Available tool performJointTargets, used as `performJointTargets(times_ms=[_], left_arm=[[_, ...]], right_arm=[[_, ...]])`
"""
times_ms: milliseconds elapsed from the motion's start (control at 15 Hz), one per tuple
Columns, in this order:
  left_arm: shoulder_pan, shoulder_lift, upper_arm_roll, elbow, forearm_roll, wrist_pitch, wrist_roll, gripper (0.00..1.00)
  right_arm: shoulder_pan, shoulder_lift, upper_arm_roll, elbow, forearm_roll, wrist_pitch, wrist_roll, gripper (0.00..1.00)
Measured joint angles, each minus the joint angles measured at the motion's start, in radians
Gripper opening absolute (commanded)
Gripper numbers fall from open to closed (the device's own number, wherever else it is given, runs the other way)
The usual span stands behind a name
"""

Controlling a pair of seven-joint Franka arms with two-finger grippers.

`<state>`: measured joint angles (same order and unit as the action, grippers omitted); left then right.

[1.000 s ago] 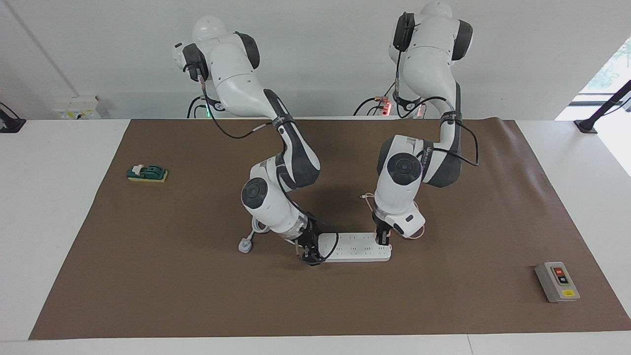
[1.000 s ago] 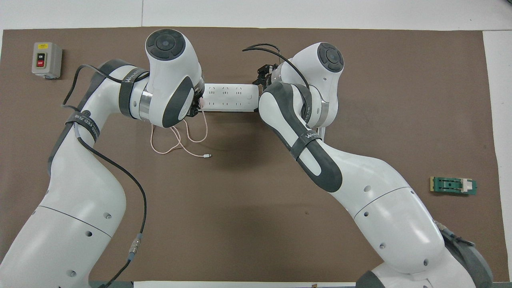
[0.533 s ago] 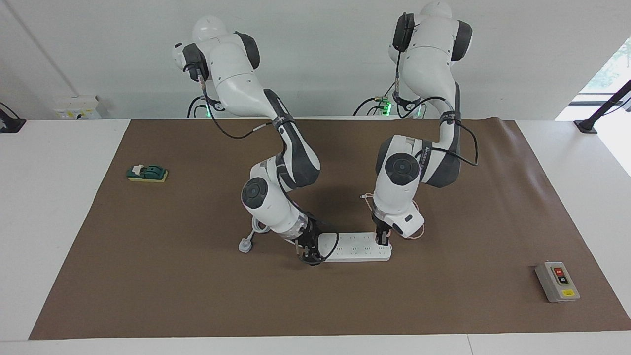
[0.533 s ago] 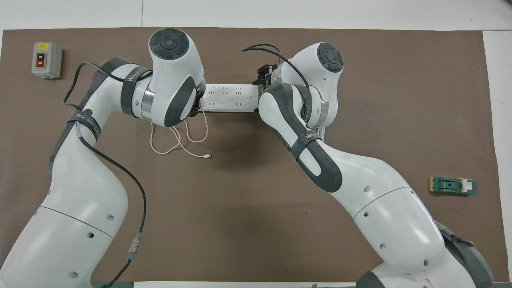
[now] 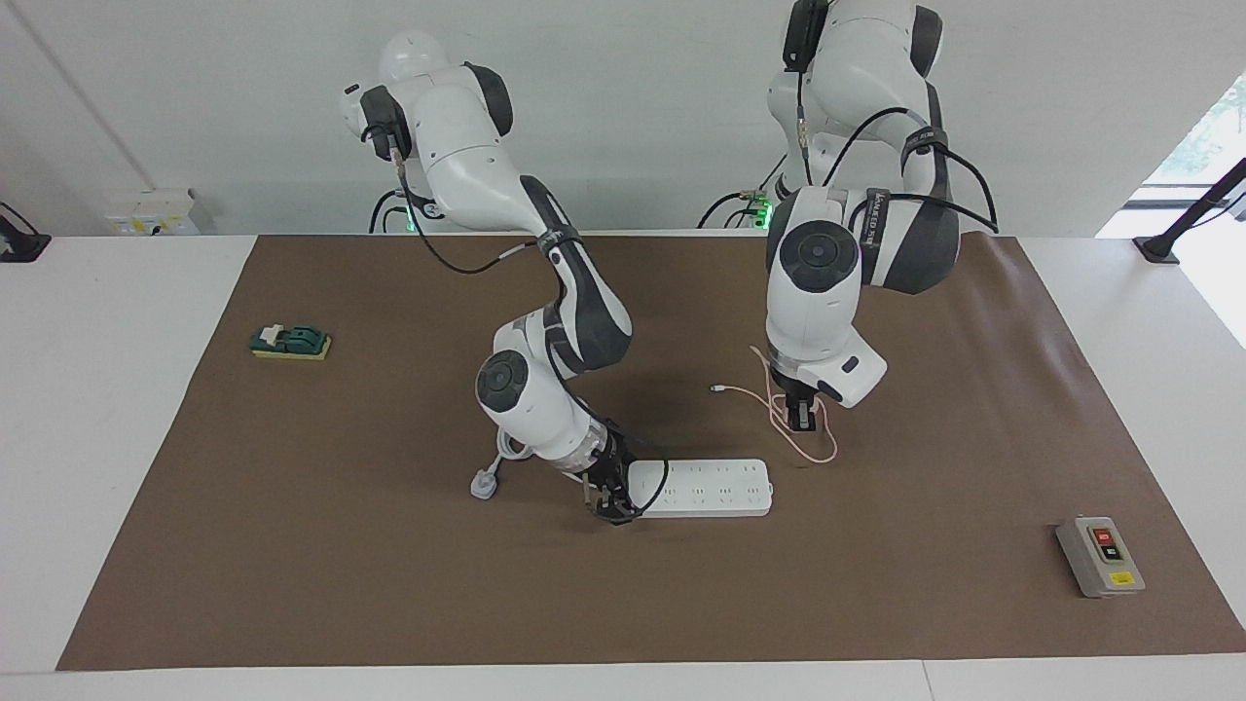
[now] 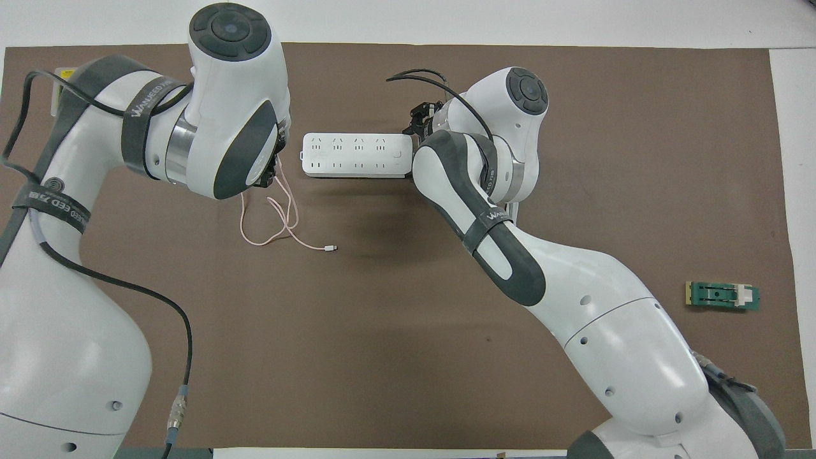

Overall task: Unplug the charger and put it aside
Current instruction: 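Pull the pink charger out of the strip with the left gripper, then set the charger down beside the strip while the right gripper withdraws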

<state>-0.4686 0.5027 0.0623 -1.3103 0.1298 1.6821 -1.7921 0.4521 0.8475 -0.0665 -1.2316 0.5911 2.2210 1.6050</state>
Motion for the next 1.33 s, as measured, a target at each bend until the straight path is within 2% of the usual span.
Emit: performJointTargets(times_ms=[200,267,333,600,733,867,1067,1200,1333], left_arm=[[0.021,-0.031,0.0,0.001,-0.038,-0.012,0.187,0.0],[0.032,-0.047,0.0,0.001,-0.047,-0.017,0.272,0.0],[0.042,-0.06,0.0,0.0,-0.051,-0.027,0.377,0.0],[0.073,-0.073,0.001,-0.012,-0.054,-0.05,0.718,0.0],[0.099,-0.099,0.001,-0.049,-0.054,-0.05,0.85,0.0],[0.131,-0.163,0.001,-0.133,-0.056,-0.037,0.982,0.0],[0.162,-0.289,0.0,-0.3,-0.059,0.012,1.147,0.0],[0.193,-0.372,0.001,-0.418,-0.092,0.032,1.307,0.0],[0.225,-0.399,0.001,-0.475,-0.125,0.055,1.425,0.0]], right_arm=[[0.0,0.0,0.0,0.0,0.0,0.0,-0.001,0.0],[0.0,0.0,0.0,0.0,0.0,0.0,-0.001,0.54],[0.0,0.0,0.0,0.001,0.0,0.0,-0.002,1.0],[0.001,-0.013,0.0,0.004,0.0,0.0,-0.014,1.0],[0.001,-0.038,0.0,-0.01,0.0,-0.001,-0.017,1.0],[0.0,-0.088,-0.003,-0.051,-0.003,-0.002,-0.027,1.0],[-0.008,-0.185,-0.015,-0.151,-0.037,-0.033,-0.143,1.0],[-0.048,-0.234,-0.019,-0.187,-0.112,-0.093,-0.258,1.0],[-0.077,-0.258,-0.019,-0.189,-0.2,-0.136,-0.347,1.0]])
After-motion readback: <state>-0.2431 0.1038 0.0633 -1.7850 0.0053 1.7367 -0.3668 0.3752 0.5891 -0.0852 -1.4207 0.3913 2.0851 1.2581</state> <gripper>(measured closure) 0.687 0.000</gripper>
